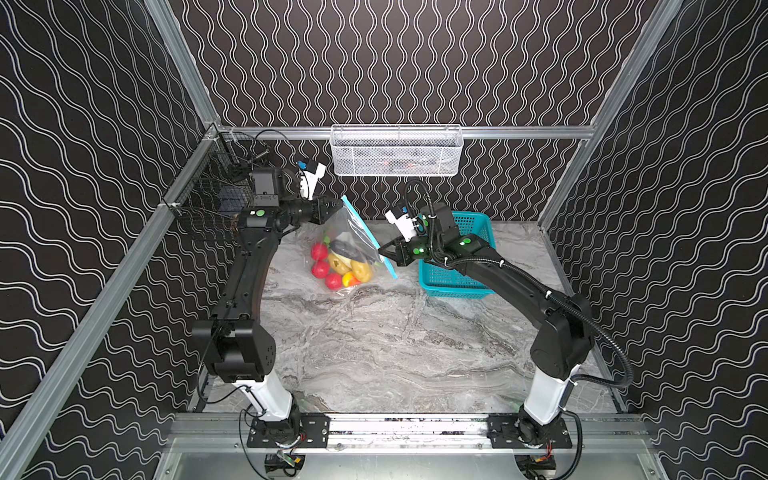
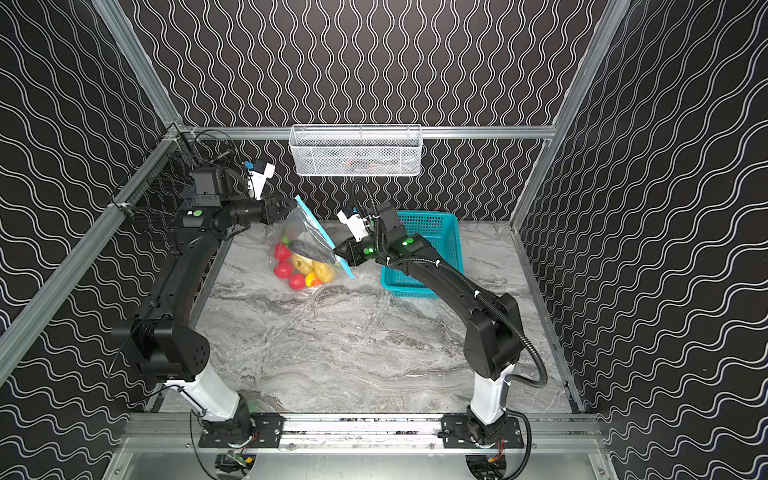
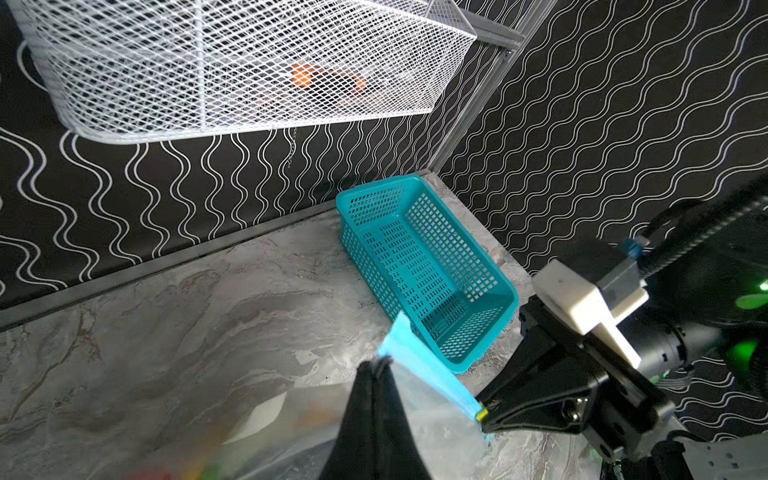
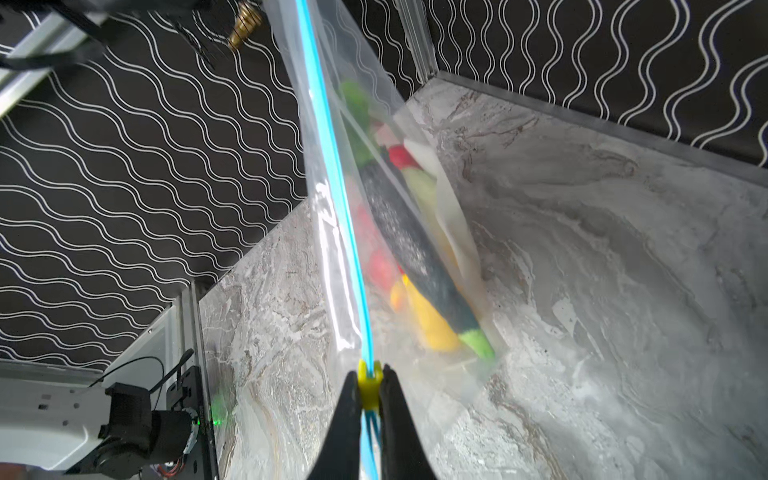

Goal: Place the food in the zip-top bag and seal the zipper

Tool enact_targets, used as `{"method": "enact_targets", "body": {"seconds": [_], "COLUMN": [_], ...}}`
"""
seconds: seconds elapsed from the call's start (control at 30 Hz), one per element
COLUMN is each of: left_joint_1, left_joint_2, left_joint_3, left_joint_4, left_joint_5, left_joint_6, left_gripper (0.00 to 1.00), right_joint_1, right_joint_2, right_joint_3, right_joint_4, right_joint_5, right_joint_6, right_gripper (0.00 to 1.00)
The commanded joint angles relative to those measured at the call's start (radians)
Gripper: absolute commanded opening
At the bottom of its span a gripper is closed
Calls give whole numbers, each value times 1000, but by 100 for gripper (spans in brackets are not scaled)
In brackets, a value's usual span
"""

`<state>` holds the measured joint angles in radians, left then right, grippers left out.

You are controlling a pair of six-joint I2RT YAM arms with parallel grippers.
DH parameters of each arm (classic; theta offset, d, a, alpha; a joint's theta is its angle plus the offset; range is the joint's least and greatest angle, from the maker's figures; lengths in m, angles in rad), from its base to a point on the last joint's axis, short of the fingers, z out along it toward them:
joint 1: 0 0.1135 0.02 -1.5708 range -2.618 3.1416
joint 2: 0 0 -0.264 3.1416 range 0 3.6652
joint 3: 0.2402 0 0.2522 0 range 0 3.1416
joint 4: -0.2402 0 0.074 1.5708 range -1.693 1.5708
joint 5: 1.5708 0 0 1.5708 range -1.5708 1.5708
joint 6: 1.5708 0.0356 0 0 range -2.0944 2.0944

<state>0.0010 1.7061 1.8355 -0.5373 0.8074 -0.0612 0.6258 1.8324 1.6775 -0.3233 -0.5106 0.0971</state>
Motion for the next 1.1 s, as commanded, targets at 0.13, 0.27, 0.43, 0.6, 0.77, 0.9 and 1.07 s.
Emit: {"method": "enact_targets", "body": {"seconds": [0.13,0.27,0.43,0.6,0.77,0.9,1.07], "left_joint_1": [5,5,5,40,45,45,45], "left_joint_2": [-5,-3,-10,1,0,-16,-54], "left_joint_3": [18,27,35,54,48,30,-12], "left_joint_4": [64,50,45,40,51,67,102], "left_joint_5": [-45,-75,-94,-105,-90,-75,-83], "left_joint_6": [-12,-23,-17,-29,-58,-90,-134], "left_gripper": [0,0,0,0,0,0,0], "right_joint_1": [5,6,8,8,8,8,8], "right_joint_2": [-56,-67,-73,-78,-78,-97,-120], "right_joint_3": [-86,-120,-147,-162,-159,-165,-171], "right_joint_4": [-28,-25,-50,-70,-86,-50,-12], "right_joint_5": [19,36,59,100,136,116,119], "right_joint_6": [30,47,45,49,70,98,137], "right_gripper": [4,4,4,4,2,1,0]}}
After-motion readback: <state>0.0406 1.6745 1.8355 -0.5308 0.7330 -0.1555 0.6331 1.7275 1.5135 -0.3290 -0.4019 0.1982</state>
